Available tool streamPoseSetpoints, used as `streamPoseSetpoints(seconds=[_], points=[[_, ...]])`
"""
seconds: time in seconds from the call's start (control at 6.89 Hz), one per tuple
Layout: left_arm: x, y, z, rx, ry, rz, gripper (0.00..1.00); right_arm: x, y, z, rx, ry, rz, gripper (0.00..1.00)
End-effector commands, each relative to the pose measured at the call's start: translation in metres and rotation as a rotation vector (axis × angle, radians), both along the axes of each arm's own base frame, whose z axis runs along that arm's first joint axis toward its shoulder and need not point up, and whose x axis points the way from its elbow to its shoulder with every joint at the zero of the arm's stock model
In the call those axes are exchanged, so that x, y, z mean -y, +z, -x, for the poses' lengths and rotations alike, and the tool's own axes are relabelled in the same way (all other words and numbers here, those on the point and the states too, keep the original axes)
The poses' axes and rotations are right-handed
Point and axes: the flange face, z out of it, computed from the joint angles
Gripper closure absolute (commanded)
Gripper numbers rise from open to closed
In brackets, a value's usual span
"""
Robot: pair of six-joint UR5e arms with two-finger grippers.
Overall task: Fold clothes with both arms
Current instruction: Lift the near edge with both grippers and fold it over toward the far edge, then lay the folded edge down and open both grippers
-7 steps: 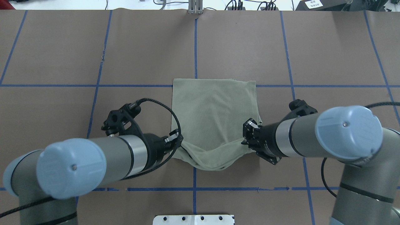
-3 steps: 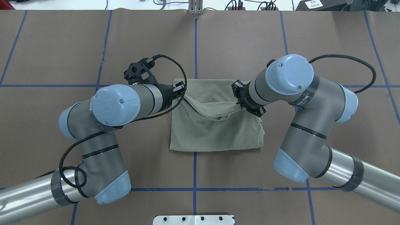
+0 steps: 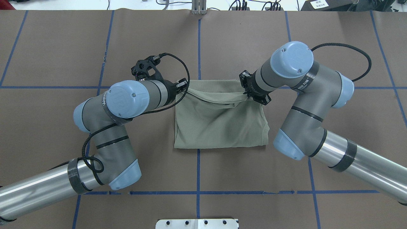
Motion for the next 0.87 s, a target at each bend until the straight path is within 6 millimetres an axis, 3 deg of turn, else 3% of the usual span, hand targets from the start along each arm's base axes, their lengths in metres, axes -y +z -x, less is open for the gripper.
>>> streamPoseSetpoints(seconds=[0.0, 0.15, 0.29, 0.44, 0.58, 0.73], points=[[0.051, 0.022, -0.007, 0.044, -0.029, -0.060, 0.83, 0.068, 0.023, 0.017, -0.059, -0.032, -0.057, 0.43], [0.085, 0.043, 0.000, 0.107, -0.035, -0.123, 0.41, 0.109, 0.036, 0.020, -0.112, -0.097, -0.153, 0.00], [0.093, 0.047, 0.008, 0.118, -0.038, -0.148, 0.38, 0.144, 0.038, -0.022, -0.147, -0.160, -0.266, 0.00], [0.093, 0.052, 0.009, 0.124, -0.037, -0.148, 0.38, 0.166, 0.059, -0.064, -0.165, -0.229, -0.309, 0.00], [0.092, 0.054, 0.011, 0.126, -0.031, -0.149, 0.38, 0.171, 0.086, -0.089, -0.181, -0.276, -0.325, 0.00], [0.097, 0.058, 0.022, 0.160, -0.014, -0.187, 0.38, 0.177, 0.097, -0.108, -0.188, -0.290, -0.334, 0.00]])
